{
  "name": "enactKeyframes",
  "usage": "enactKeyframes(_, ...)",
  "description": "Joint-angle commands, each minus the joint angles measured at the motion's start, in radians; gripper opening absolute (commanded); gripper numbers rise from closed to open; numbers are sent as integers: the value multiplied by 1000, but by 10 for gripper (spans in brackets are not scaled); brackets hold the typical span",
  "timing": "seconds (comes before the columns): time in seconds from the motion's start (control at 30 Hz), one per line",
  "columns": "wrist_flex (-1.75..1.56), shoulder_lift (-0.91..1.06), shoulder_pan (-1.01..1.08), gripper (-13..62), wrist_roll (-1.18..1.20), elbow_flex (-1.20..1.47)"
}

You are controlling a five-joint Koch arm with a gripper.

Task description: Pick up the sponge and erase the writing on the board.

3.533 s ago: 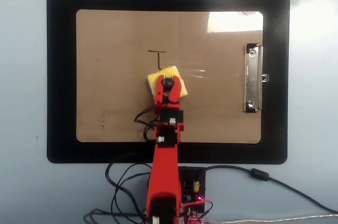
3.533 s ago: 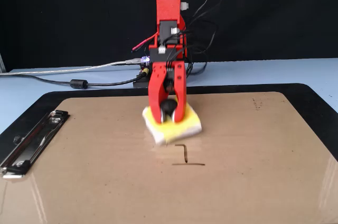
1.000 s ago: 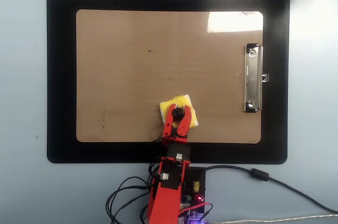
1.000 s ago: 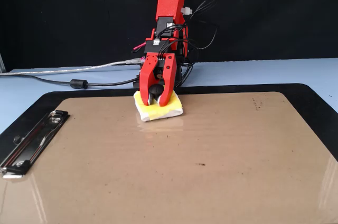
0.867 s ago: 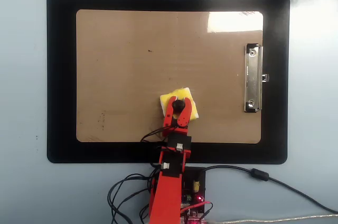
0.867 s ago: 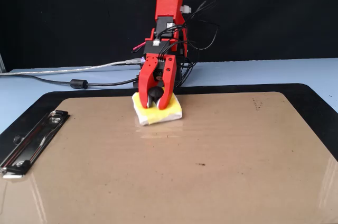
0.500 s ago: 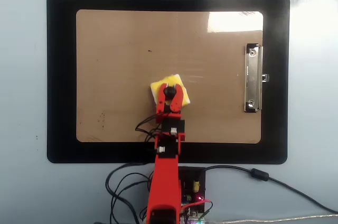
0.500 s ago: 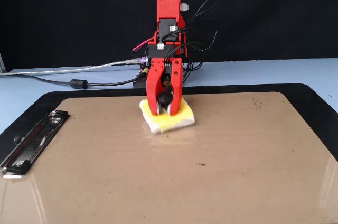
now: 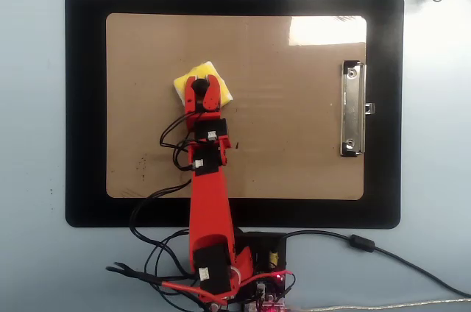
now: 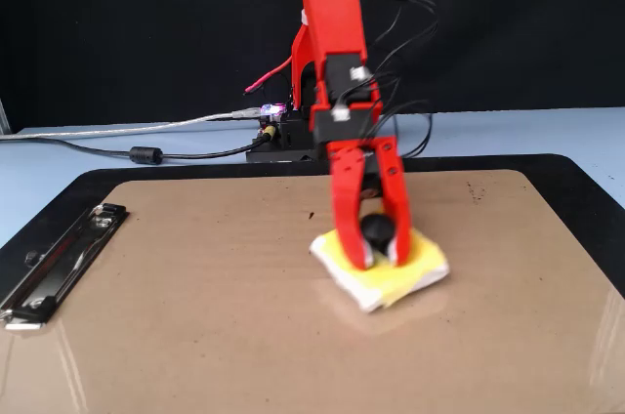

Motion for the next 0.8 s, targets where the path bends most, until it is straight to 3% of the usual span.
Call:
enactKeyframes(0.0,38,-31,-52,-79,-55,-44)
enactKeyframes(0.1,40,-267,-61,-80,-57,-296)
enactKeyframes(0.2,52,-278,-51,-79,-55,-336)
enactKeyframes(0.33,110,66,-18,-79,-49,-6)
enactKeyframes(0.53,132,612,222,-80,63,532)
enactKeyframes(0.77,117,871,394,-80,170,778)
